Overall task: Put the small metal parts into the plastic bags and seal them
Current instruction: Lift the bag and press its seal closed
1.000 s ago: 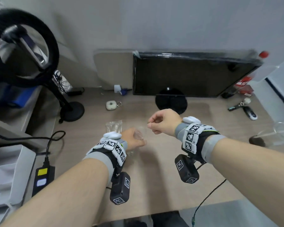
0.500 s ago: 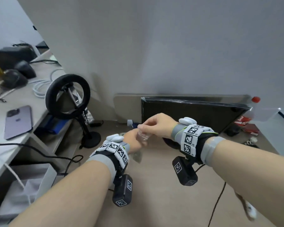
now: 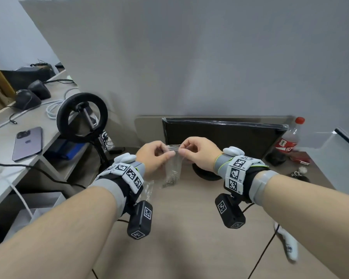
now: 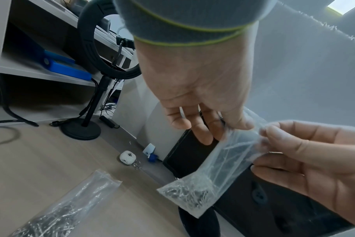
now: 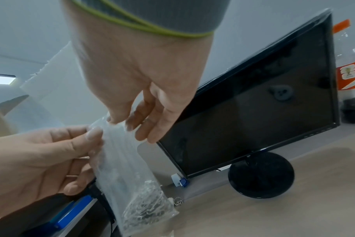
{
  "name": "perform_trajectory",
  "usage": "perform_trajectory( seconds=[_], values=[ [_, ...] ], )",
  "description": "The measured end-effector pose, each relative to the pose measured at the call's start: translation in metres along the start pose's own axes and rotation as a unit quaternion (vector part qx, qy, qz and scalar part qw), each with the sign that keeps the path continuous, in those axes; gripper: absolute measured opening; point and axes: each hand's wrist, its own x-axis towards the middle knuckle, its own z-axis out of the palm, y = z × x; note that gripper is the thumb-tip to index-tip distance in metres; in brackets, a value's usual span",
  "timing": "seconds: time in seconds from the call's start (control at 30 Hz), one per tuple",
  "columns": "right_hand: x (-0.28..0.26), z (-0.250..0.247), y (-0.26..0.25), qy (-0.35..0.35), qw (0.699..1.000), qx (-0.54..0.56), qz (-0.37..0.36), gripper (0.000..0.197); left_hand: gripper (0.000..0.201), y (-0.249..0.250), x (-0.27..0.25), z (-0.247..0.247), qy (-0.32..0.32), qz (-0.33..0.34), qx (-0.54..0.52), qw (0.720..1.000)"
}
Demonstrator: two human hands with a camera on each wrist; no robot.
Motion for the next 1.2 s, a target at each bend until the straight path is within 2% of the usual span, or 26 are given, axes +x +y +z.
perform_trajectory(
  seconds=[0.1,0.23,0.33,0.5,0.6,0.7,0.83,0.9,1.07,1.2],
  values=[
    [-0.011,0.005,0.014,0.026,0.998,0.062,-0.008,0.007,0.018,-0.006,-0.005,0.003,-0.007,0.006,-0.017,1.0],
    [-0.024,0.003,0.022,0.041,0.99,0.132,-0.023,0.033,0.015,-0.006,-0.01,0.003,0.007,0.013,-0.041,0.999],
    [-0.024,-0.009,0.02,0.058,0.98,0.192,-0.013,0.04,0.015,0.001,-0.007,-0.001,0.016,0.022,-0.048,0.998],
    [-0.02,-0.021,0.014,0.081,0.961,0.263,-0.005,0.038,0.01,0.014,0.0,-0.005,0.044,0.045,-0.119,0.991],
    [-0.02,-0.023,0.014,0.071,0.952,0.297,-0.002,0.036,0.006,0.023,0.002,0.0,0.07,0.063,-0.167,0.981],
    [-0.019,-0.015,0.017,0.052,0.95,0.308,0.015,0.023,0.009,0.028,0.003,0.009,0.078,0.064,-0.2,0.975],
    [-0.014,-0.005,0.023,0.077,0.928,0.36,0.057,0.003,0.012,0.023,0.008,0.01,0.082,0.054,-0.193,0.976],
    [-0.013,-0.003,0.028,0.089,0.925,0.364,0.065,0.002,0.011,0.018,0.011,0.01,0.081,0.063,-0.174,0.979],
    [-0.006,0.009,0.04,0.093,0.918,0.376,0.087,0.022,0.008,-0.004,0.015,0.014,0.079,0.045,-0.134,0.987],
    [-0.009,0.026,0.053,0.086,0.921,0.366,0.104,0.017,0.011,-0.027,0.01,0.024,0.065,0.032,-0.13,0.989]
  ],
)
